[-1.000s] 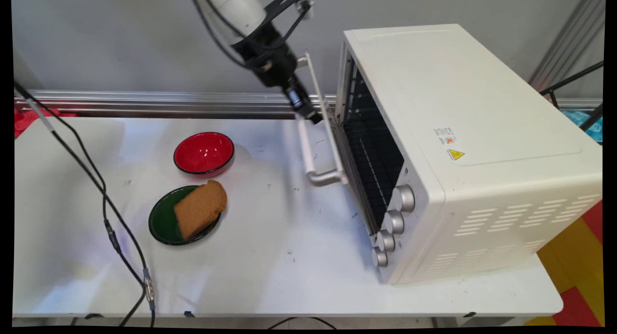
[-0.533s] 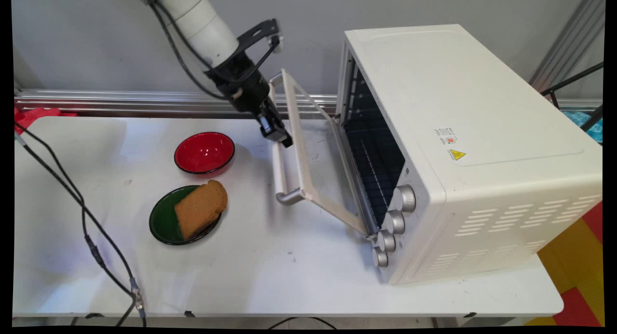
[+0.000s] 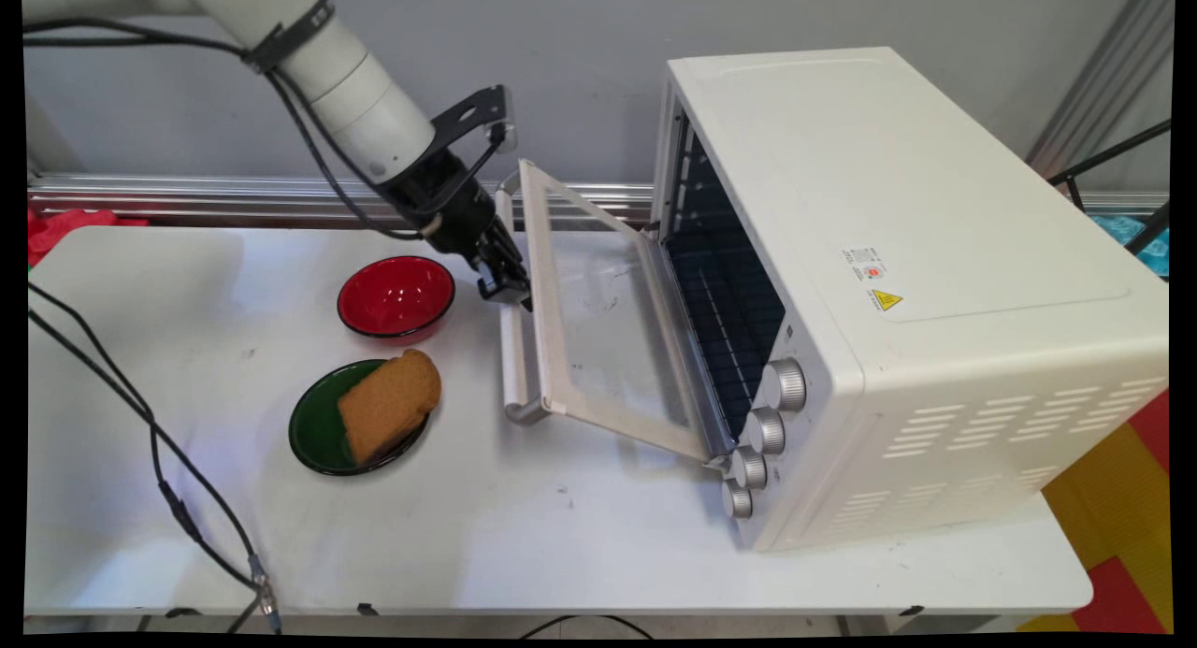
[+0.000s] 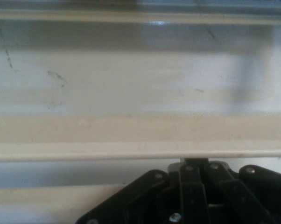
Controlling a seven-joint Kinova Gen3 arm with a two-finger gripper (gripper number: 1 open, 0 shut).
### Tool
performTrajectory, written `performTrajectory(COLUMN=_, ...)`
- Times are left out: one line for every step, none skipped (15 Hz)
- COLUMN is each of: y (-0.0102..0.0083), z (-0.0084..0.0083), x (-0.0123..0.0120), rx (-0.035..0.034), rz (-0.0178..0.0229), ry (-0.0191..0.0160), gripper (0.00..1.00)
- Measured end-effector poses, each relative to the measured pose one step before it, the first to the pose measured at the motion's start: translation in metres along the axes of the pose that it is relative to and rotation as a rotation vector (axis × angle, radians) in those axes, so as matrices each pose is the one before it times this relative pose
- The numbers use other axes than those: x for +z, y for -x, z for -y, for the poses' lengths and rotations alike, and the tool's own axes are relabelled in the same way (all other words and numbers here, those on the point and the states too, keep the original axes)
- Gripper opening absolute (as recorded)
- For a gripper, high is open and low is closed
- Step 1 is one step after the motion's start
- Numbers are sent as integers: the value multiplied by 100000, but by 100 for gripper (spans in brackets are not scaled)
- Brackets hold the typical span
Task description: Open the oven
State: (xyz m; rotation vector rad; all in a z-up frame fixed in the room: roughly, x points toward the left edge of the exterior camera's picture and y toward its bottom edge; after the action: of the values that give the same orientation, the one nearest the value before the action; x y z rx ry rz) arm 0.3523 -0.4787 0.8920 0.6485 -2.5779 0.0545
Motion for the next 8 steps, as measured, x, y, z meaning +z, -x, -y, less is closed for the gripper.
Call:
performTrajectory(y=618, z=49, x=145, rx=683, rz=-501, ry=-101, gripper=0)
performTrajectory(y=615, z=56, x=100, rx=747, rz=-464, ry=-14, gripper=0)
performTrajectory(y=509, z=54, x=66, rx=605, rz=-362, ry=20, gripper=0)
performTrajectory(y=317, z=30, x=22, rx=421, rz=-276, ry=18, gripper=0)
performTrajectory(y=545, z=63, x=10, rx=713, rz=-493, ry=56, gripper=0)
performTrajectory(y=433, z=43, x=-24, rx=552, rz=-476, ry=6, gripper=0)
performTrajectory(y=445, z=71, x=-57, rx=698, rz=-571, ry=61, gripper=0)
performTrajectory(y=490, z=89, x=-105, rx=764, rz=-497, ry=95, gripper=0)
